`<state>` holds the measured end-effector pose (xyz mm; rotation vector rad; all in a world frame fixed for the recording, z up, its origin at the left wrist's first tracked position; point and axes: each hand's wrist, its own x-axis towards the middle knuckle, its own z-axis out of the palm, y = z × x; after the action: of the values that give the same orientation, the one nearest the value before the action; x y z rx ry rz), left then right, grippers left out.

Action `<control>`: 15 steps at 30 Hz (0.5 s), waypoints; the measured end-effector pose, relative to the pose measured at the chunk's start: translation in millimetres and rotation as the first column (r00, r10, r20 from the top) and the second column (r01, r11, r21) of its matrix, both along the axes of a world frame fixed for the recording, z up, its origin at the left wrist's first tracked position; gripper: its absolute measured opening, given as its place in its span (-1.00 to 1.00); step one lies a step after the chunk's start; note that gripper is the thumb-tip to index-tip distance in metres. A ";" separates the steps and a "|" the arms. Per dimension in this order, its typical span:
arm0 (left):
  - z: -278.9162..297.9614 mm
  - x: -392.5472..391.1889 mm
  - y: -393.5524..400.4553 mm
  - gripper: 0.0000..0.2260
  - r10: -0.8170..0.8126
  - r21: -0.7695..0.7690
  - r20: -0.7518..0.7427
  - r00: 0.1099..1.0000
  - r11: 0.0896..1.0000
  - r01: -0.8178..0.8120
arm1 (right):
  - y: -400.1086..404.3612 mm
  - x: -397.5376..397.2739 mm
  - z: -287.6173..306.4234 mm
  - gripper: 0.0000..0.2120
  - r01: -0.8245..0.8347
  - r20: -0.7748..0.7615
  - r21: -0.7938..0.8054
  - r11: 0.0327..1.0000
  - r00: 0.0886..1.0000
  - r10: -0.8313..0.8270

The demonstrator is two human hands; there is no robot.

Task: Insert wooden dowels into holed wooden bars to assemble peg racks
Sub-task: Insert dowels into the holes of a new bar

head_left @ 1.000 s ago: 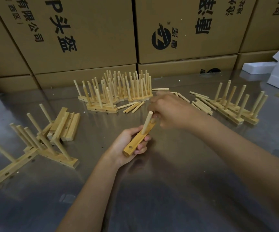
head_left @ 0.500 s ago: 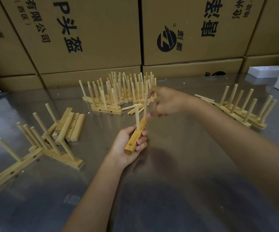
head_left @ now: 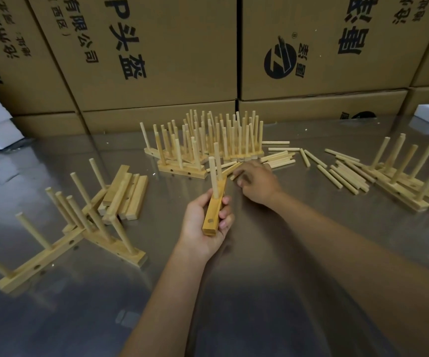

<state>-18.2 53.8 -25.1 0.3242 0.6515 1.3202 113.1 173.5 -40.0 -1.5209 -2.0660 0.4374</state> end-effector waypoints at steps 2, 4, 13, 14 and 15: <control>0.5 0.6 -0.3 -0.80 -0.004 -0.002 0.007 1.000 1.000 0.004 | 0.5 3.2 -3.8 -0.87 -0.011 -0.012 0.060 0.998 1.000 0.012; 0.7 1.1 -1.0 -0.79 -0.006 -0.003 0.007 1.000 1.000 0.006 | -0.6 7.2 -4.5 -0.91 -0.046 0.057 0.110 0.993 0.998 0.039; 0.0 0.5 -1.6 -0.79 0.003 0.000 -0.021 1.000 1.000 -0.003 | -35.8 14.5 4.7 -0.86 -0.131 0.243 0.169 0.977 0.966 0.088; -0.2 0.7 -1.4 -0.79 0.004 -0.001 -0.022 1.000 1.000 -0.004 | -43.0 18.2 7.6 -0.88 -0.116 0.271 0.160 0.980 0.960 0.069; -0.5 1.1 -1.1 -0.80 0.006 -0.004 -0.021 1.000 1.000 -0.006 | -51.6 22.3 10.4 -0.90 -0.097 0.265 0.159 0.983 0.963 0.052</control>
<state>-17.1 52.7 -25.7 0.3339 0.6733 1.3222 135.4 121.8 -29.6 -1.4656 -2.3008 0.0854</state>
